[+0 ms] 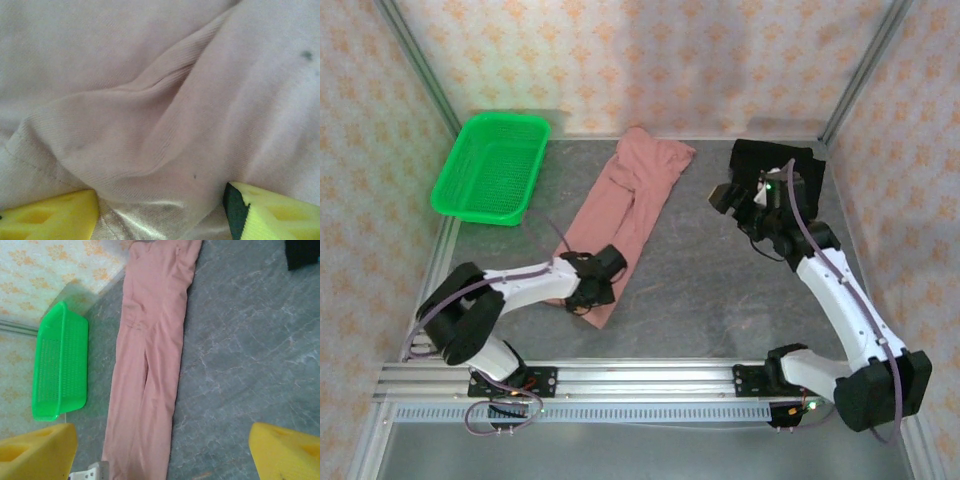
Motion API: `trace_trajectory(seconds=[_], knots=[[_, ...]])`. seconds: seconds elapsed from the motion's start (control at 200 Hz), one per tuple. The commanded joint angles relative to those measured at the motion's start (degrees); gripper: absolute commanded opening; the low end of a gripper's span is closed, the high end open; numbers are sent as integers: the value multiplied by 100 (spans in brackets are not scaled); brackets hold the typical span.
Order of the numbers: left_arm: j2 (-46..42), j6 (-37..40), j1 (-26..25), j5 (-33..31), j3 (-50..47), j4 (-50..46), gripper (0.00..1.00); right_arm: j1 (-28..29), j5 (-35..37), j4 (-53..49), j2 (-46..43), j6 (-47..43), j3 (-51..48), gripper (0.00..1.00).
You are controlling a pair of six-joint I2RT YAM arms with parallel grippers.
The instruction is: Fold and stack the t-shirts
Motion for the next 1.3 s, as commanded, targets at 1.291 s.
trace_trajectory(seconds=[1.291], knots=[[-2735, -1018, -761, 1256, -1866, 1004, 73, 1809, -857, 88, -2078, 1979, -3686, 73]])
